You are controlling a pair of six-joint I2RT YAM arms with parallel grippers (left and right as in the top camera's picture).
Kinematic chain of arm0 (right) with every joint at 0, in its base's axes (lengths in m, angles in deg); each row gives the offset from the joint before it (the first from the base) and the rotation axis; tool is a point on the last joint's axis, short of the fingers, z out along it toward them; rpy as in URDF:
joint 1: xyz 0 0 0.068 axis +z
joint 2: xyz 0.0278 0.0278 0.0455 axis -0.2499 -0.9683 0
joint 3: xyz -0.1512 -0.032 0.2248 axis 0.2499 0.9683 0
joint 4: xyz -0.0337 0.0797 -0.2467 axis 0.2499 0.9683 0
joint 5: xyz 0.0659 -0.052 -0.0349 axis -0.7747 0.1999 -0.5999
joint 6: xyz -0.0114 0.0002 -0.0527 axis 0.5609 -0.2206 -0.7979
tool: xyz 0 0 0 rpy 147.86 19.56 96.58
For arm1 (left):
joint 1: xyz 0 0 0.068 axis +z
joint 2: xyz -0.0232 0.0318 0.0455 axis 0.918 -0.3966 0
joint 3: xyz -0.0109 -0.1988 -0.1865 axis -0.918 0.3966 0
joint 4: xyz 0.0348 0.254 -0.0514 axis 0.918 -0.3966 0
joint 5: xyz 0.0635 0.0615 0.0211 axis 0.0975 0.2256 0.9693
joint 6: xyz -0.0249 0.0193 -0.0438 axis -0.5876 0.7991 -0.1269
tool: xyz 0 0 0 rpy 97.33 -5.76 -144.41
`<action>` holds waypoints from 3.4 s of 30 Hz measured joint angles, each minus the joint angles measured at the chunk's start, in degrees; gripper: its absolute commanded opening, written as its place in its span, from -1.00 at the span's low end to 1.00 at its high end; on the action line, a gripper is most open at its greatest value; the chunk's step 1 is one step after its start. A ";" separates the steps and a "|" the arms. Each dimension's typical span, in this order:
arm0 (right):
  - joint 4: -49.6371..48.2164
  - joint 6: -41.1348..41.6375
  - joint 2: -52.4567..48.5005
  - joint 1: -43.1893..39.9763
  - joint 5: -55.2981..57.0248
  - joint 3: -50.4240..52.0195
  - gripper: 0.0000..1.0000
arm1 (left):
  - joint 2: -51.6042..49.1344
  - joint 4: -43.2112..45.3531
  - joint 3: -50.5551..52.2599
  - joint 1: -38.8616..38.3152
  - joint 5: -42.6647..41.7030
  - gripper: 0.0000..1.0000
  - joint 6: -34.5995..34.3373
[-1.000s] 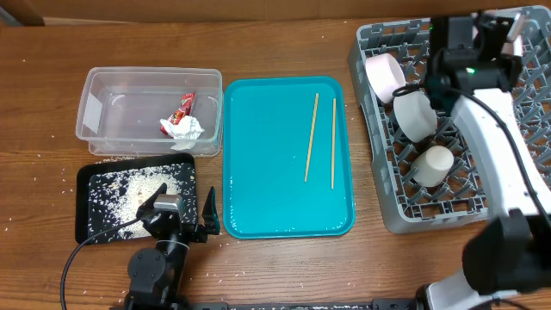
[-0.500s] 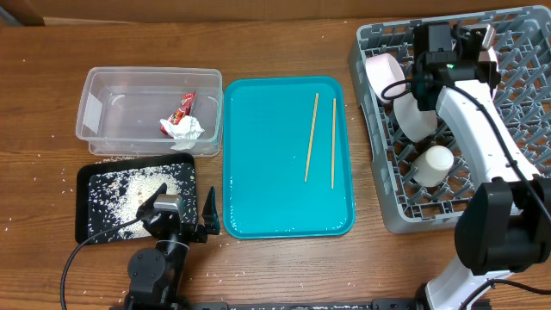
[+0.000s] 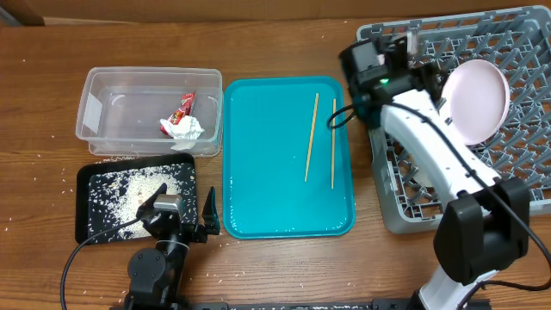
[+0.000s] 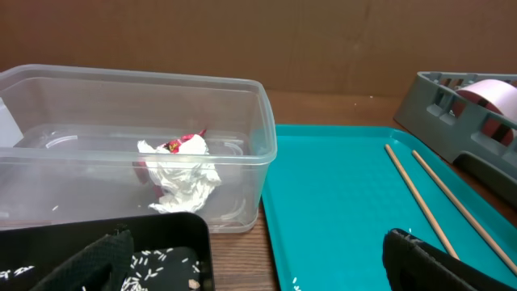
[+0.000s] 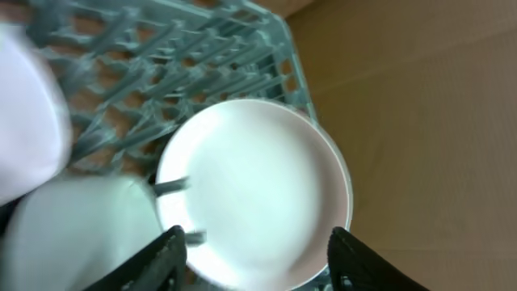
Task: Sort waste into correct bins and load items into the dishwasher
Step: 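Reach right gripper down to a wooden chopstick on the teal tray, then grasp the chopstick with right gripper and lift it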
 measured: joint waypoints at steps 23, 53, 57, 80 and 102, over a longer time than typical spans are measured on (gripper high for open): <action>4.55 18.99 6.54 9.07 -65.05 -2.27 -0.24 | 0.00 0.00 0.00 0.00 0.00 1.00 0.00; 0.92 22.45 -15.72 8.96 -63.10 -0.50 -0.92 | 0.00 0.00 0.00 0.00 0.00 1.00 0.00; 3.15 22.23 -15.23 8.94 -63.36 -0.68 -0.92 | 0.00 0.00 0.00 0.00 0.00 1.00 0.00; 4.28 7.45 9.46 -2.21 -69.18 0.50 0.10 | 0.00 0.00 0.00 0.00 0.00 1.00 0.00; -6.29 9.35 -13.81 7.37 -63.41 4.68 -0.92 | 0.00 0.02 0.00 0.00 0.00 1.00 0.00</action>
